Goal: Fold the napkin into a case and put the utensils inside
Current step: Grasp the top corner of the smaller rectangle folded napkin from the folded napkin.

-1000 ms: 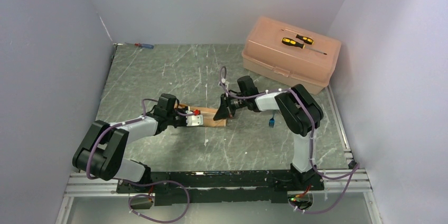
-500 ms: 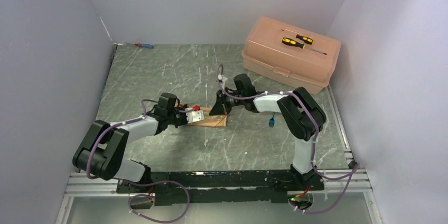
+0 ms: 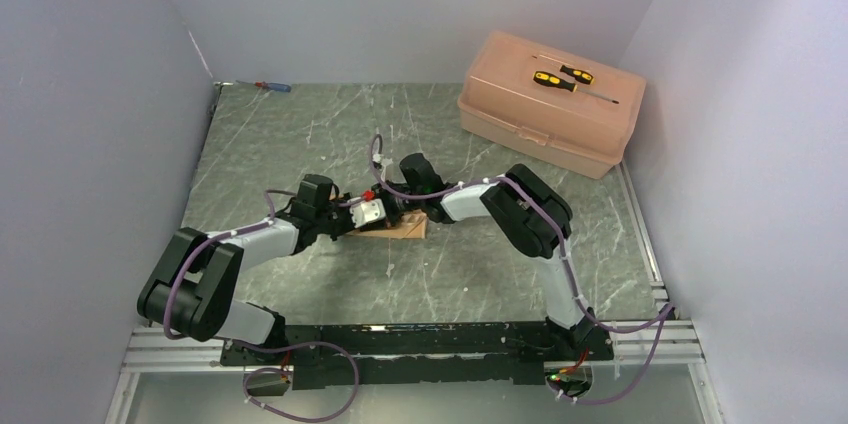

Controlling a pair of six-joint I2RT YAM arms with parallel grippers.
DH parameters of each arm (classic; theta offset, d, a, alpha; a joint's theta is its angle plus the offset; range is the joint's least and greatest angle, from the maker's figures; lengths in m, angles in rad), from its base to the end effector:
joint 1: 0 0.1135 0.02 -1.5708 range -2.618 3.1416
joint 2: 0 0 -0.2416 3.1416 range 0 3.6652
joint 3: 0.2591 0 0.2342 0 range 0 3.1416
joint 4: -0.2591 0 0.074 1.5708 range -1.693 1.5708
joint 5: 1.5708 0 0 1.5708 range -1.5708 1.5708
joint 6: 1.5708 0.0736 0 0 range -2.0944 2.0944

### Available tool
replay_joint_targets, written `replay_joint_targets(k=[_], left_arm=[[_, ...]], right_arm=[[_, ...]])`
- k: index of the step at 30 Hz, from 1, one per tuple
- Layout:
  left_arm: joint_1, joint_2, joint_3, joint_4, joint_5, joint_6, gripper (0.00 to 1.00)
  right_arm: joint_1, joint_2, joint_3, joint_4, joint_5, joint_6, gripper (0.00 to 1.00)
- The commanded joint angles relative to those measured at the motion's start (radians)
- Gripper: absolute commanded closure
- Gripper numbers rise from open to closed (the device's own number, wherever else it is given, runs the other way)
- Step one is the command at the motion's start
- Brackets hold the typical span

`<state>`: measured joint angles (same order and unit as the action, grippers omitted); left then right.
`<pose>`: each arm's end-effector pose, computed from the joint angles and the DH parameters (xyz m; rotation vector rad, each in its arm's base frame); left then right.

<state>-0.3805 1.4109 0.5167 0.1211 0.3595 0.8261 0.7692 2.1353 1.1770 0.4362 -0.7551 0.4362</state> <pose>0.2432 -0.1252 0.1133 1.4399 1.7816 -0.1921 0.2804 0.3417 0.1033 -0.8804 2.1299 1.4704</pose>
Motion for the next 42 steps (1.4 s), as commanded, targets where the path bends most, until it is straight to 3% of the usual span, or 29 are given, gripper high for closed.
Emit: replay_joint_targets(k=[1, 10, 14, 19, 27, 36, 42], left_arm=[[-0.005, -0.015, 0.022, 0.025, 0.009, -0.027, 0.97], [-0.006, -0.057, 0.11, -0.074, 0.002, -0.086, 0.96], [0.002, -0.072, 0.223, -0.223, -0.074, -0.189, 0.79], [0.089, -0.092, 0.346, -0.414, -0.092, -0.288, 0.62], [0.143, 0.009, 0.366, -0.444, -0.159, -0.276, 0.59], [0.164, 0.048, 0.392, -0.521, -0.009, -0.141, 0.56], [0.234, 0.016, 0.445, -0.584, 0.064, -0.142, 0.54]], right_arm=[[-0.01, 0.005, 0.004, 0.105, 0.019, 0.085, 1.0], [-0.036, 0.071, 0.057, -0.014, 0.069, 0.082, 1.0], [-0.037, 0.075, 0.092, -0.115, 0.102, 0.036, 1.0], [-0.029, 0.065, 0.117, -0.178, 0.116, 0.003, 1.0], [-0.016, 0.059, 0.153, -0.25, 0.129, -0.016, 1.0], [-0.016, 0.043, 0.179, -0.316, 0.157, -0.01, 1.0], [-0.017, 0.064, 0.186, -0.364, 0.202, -0.033, 1.0]])
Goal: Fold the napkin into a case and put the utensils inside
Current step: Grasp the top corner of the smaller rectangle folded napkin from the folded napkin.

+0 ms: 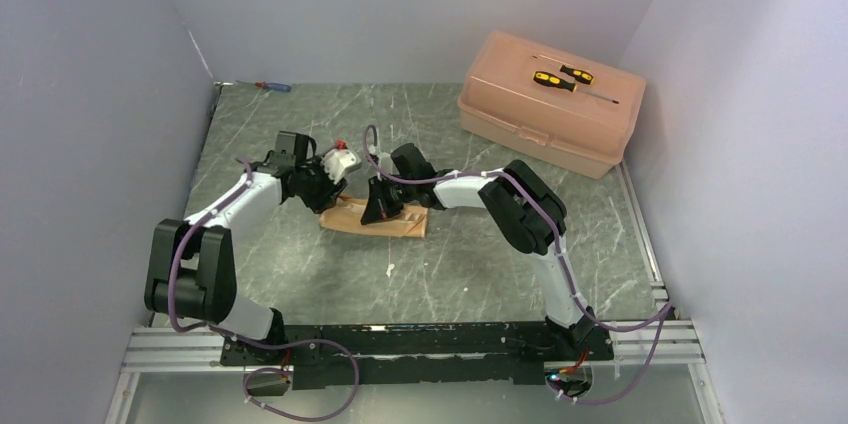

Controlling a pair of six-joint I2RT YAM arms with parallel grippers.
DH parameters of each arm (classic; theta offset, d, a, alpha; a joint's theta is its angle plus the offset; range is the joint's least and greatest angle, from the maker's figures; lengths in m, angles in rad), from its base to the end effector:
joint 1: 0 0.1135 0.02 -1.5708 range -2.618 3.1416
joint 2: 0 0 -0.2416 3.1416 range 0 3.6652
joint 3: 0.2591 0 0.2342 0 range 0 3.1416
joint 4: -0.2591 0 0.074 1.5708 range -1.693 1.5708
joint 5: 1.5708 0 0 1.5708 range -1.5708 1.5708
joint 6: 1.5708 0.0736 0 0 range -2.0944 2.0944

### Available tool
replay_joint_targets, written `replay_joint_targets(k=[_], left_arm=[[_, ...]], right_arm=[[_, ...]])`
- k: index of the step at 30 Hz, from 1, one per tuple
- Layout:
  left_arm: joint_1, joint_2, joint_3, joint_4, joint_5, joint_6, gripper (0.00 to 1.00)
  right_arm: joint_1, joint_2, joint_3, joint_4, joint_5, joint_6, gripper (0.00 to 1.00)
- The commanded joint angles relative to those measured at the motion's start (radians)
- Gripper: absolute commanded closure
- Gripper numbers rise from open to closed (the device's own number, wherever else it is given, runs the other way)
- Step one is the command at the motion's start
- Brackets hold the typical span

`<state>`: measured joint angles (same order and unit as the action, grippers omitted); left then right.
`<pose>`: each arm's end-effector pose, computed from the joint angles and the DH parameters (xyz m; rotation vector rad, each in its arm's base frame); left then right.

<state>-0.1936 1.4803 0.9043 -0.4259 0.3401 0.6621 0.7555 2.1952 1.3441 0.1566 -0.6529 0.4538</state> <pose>0.2877 -0.0814 0.1603 1.1527 2.2249 -0.2482 0.3023 0.3461 0.0940 -0.7502 2.3570 1.3311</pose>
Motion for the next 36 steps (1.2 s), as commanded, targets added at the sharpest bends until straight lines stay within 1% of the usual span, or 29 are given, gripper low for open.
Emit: replay_joint_targets(k=[1, 5, 12, 21, 23, 27, 29, 33, 36], left_arm=[[0.055, -0.053, 0.063, -0.05, 0.09, 0.025, 0.53], [0.058, -0.017, 0.087, -0.046, 0.054, -0.036, 0.53], [0.057, 0.103, 0.185, -0.09, 0.068, -0.112, 0.52], [0.024, 0.165, 0.154, 0.001, 0.033, -0.106, 0.52], [0.018, 0.189, 0.159, 0.03, 0.009, -0.109, 0.54], [0.012, 0.233, 0.166, 0.076, -0.026, -0.115, 0.63], [0.008, 0.233, 0.15, 0.105, -0.054, -0.106, 0.67], [0.004, 0.213, 0.102, 0.157, -0.105, -0.091, 0.7], [-0.008, 0.202, 0.075, 0.181, -0.121, -0.083, 0.76]], right_arm=[[-0.004, 0.007, 0.019, -0.093, 0.111, -0.058, 1.0], [-0.01, 0.001, 0.014, -0.105, 0.126, -0.065, 1.0], [-0.007, -0.021, 0.022, -0.128, 0.143, -0.062, 1.0], [-0.005, -0.021, 0.043, -0.163, 0.179, -0.049, 1.0], [-0.006, -0.016, 0.048, -0.178, 0.178, -0.048, 1.0], [-0.005, -0.014, 0.047, -0.179, 0.172, -0.047, 1.0], [-0.006, -0.017, 0.046, -0.185, 0.171, -0.048, 1.0], [-0.005, -0.022, 0.044, -0.191, 0.164, -0.036, 1.0], [-0.005, -0.026, 0.05, -0.201, 0.17, -0.017, 1.0]])
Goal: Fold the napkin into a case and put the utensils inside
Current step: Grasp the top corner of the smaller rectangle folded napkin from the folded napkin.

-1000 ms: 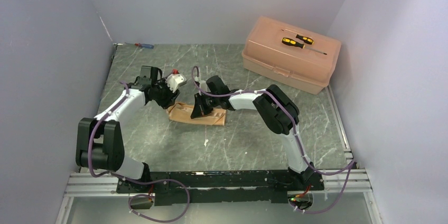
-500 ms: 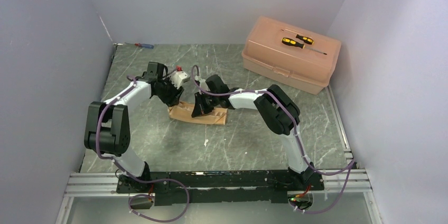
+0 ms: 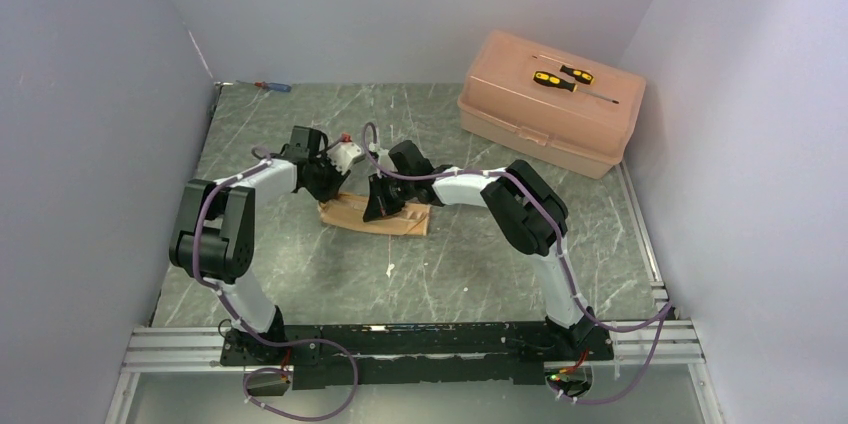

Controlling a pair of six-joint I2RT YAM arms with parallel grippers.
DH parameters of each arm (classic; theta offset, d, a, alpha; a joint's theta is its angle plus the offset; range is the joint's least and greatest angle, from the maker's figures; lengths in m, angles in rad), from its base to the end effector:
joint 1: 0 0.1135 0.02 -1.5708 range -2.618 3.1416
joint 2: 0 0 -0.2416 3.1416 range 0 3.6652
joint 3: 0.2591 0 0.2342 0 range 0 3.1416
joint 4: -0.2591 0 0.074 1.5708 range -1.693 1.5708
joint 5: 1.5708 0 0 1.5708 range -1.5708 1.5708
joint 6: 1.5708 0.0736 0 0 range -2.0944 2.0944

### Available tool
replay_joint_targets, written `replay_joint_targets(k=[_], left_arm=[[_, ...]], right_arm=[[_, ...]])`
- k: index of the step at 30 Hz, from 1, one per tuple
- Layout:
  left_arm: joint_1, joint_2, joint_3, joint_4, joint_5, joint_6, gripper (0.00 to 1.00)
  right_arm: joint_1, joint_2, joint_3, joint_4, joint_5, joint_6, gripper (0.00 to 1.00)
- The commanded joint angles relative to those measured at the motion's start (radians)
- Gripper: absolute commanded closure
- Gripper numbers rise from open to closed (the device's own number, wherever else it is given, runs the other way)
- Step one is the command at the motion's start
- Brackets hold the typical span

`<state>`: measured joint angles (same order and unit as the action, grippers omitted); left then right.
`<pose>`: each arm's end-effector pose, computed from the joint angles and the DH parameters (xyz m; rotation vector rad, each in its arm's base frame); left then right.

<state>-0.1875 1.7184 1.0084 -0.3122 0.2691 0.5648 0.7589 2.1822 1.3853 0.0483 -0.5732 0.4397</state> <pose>0.3323 -0.0830 0.1267 1.0261 2.3338 -0.2043 0.3058 0.3450 0.0989 -0.7138 2.4151 1.2221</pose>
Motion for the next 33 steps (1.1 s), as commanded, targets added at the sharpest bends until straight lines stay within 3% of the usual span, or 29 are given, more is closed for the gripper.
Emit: replay_joint_targets(k=[1, 5, 19, 29, 33], left_arm=[[-0.018, -0.04, -0.038, 0.074, -0.051, 0.016, 0.78], [-0.038, -0.057, -0.055, 0.061, -0.048, 0.008, 0.97], [-0.042, -0.185, -0.069, -0.092, -0.042, -0.109, 0.97], [-0.042, -0.196, -0.018, -0.101, -0.041, -0.123, 0.75], [-0.04, -0.196, 0.042, -0.159, 0.016, -0.115, 0.73]], right_arm=[[-0.009, -0.013, 0.011, -0.098, 0.094, 0.011, 1.0], [-0.01, -0.001, 0.063, -0.148, 0.118, 0.046, 1.0], [-0.017, 0.024, 0.116, -0.242, 0.221, -0.004, 1.0], [-0.018, 0.054, 0.13, -0.282, 0.204, -0.036, 1.0], [-0.017, 0.054, 0.118, -0.283, 0.202, -0.045, 1.0]])
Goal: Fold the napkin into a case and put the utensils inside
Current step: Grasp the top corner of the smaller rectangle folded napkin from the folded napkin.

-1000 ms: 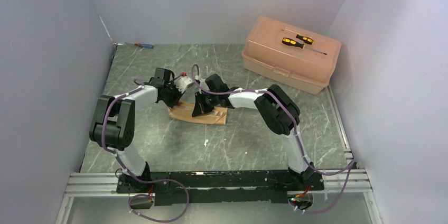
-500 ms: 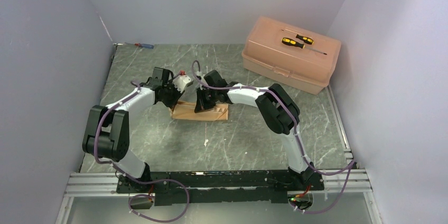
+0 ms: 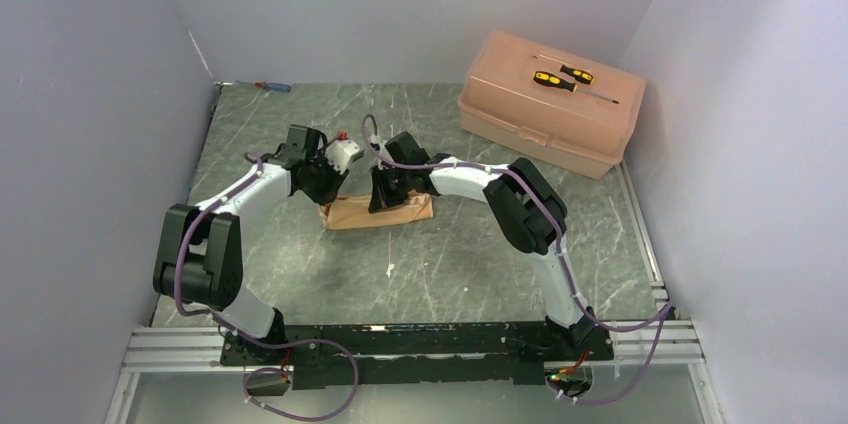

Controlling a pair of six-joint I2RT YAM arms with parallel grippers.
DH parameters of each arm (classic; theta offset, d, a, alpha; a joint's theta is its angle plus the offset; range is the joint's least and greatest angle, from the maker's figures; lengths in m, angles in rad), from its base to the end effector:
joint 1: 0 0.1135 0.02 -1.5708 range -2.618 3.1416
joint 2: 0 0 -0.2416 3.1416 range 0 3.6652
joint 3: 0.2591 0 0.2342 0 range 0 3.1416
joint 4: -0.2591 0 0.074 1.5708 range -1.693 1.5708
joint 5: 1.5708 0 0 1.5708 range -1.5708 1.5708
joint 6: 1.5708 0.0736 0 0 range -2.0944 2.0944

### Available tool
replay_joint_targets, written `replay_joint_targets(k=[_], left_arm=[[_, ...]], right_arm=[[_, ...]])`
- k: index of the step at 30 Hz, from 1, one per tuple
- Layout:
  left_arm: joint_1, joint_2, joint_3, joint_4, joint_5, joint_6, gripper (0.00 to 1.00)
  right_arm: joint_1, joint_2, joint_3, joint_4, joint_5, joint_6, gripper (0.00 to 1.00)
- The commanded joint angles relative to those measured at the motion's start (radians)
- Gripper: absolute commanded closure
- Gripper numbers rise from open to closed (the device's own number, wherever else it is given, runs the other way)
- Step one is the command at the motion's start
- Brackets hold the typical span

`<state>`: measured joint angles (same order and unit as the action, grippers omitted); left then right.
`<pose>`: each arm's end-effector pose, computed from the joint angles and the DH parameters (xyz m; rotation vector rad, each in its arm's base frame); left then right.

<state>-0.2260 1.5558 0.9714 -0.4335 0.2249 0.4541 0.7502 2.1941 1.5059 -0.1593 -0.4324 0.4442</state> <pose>0.3031 -0.0865 0.1562 0.9315 2.3869 -0.2046 0.3208 0.3411 0.1067 -0.6077 2.5284 1.0219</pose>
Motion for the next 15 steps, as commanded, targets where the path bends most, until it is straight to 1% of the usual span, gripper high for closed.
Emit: replay_joint_targets(k=[1, 7, 10, 12, 15], left_arm=[[-0.001, -0.038, 0.088, -0.053, 0.078, -0.001, 0.73], [0.014, -0.057, 0.128, -0.141, 0.086, 0.035, 0.7], [0.025, -0.075, 0.151, -0.243, 0.19, 0.103, 0.72], [0.024, -0.098, 0.136, -0.295, 0.271, 0.154, 0.74], [0.024, -0.117, 0.071, -0.296, 0.321, 0.192, 0.74]], right_arm=[[-0.008, 0.044, -0.001, -0.078, 0.059, -0.05, 1.0], [-0.008, 0.055, 0.01, -0.094, 0.057, -0.065, 1.0], [-0.009, 0.056, 0.014, -0.097, 0.057, -0.067, 1.0], [-0.008, 0.056, 0.018, -0.096, 0.057, -0.063, 1.0], [-0.009, 0.048, 0.017, -0.084, 0.047, -0.047, 1.0]])
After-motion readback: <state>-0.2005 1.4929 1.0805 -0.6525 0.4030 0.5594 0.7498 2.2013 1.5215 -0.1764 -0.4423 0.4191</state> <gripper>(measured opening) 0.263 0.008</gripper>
